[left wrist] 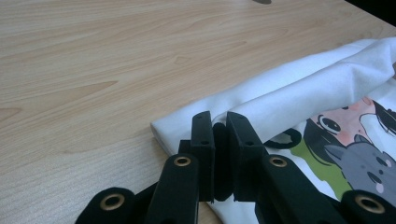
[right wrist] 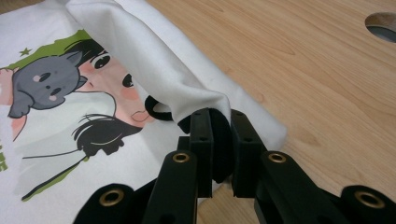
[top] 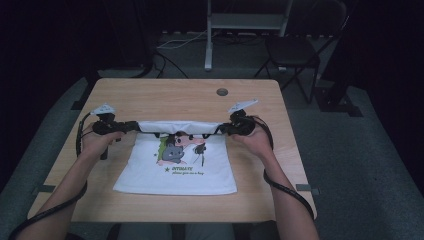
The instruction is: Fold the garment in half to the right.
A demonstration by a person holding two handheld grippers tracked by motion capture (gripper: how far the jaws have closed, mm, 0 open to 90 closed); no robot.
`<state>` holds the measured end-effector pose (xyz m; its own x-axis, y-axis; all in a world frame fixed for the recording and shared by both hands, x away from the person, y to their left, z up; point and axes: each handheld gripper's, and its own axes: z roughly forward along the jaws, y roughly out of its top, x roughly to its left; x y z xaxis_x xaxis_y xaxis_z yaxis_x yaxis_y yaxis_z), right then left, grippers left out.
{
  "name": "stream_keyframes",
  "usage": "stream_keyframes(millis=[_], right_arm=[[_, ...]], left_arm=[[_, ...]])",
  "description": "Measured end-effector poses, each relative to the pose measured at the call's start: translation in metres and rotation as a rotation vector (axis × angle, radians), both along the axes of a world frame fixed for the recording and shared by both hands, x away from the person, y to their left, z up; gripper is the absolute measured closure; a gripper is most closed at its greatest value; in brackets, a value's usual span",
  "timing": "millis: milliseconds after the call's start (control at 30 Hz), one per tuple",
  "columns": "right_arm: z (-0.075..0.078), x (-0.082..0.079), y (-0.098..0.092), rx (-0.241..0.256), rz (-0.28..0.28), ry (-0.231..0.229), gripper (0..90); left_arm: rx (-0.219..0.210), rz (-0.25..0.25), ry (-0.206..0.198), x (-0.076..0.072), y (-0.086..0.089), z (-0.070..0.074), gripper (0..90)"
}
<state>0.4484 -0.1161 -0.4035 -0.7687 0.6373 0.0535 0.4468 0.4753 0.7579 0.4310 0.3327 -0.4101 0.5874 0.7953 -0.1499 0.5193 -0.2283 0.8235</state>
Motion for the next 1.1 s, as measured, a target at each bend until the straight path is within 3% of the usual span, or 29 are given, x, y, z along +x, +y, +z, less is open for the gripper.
stream_keyframes(millis=[1100], right_arm=[[0.004,-0.021,0.0,-0.023,0.024,-0.027,82.3]], left_arm=[[0.047,-0.055,-0.027,-0.024,-0.004,0.006,82.5]])
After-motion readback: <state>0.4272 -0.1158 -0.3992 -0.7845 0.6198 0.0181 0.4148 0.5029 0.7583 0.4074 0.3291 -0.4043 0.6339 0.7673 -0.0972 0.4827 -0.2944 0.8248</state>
